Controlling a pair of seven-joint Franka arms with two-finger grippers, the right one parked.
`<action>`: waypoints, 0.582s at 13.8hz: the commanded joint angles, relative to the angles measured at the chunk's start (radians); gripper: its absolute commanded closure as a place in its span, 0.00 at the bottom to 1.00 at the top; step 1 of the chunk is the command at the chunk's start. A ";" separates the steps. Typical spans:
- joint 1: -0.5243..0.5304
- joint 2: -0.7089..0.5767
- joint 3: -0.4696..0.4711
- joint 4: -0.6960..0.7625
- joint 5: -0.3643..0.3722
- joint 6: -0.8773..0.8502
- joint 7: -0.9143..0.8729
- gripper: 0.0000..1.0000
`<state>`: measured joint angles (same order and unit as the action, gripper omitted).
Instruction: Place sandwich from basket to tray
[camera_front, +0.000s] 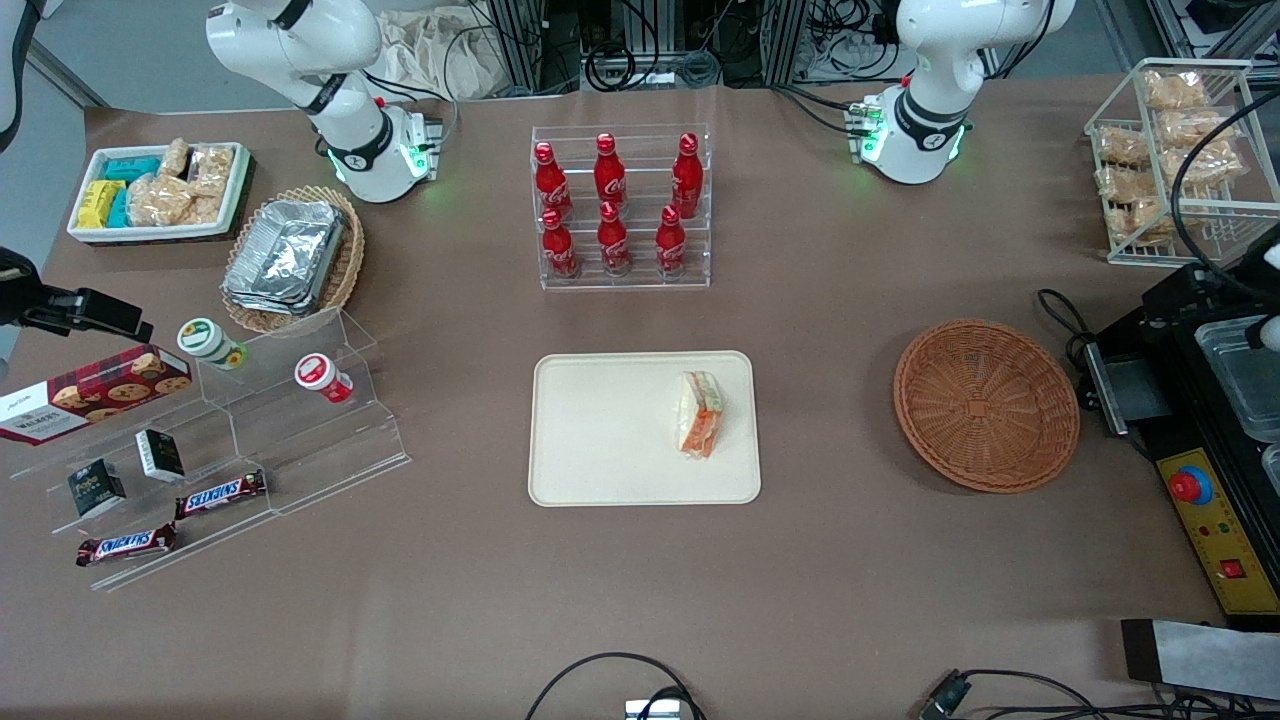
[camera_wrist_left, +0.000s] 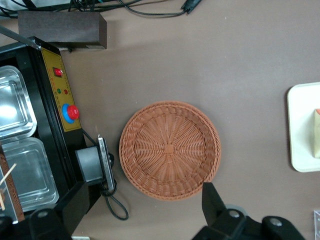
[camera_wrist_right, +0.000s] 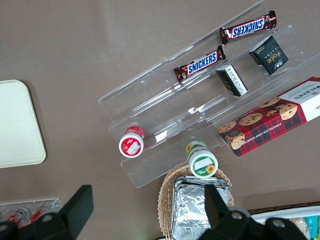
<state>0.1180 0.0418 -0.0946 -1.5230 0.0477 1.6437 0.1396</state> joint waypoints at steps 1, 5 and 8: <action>-0.004 -0.069 0.006 -0.055 -0.017 -0.019 0.022 0.00; -0.037 -0.112 0.007 -0.062 -0.016 -0.030 0.022 0.00; -0.072 -0.115 0.007 -0.062 -0.015 -0.038 0.014 0.00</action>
<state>0.0737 -0.0472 -0.0966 -1.5568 0.0425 1.6096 0.1506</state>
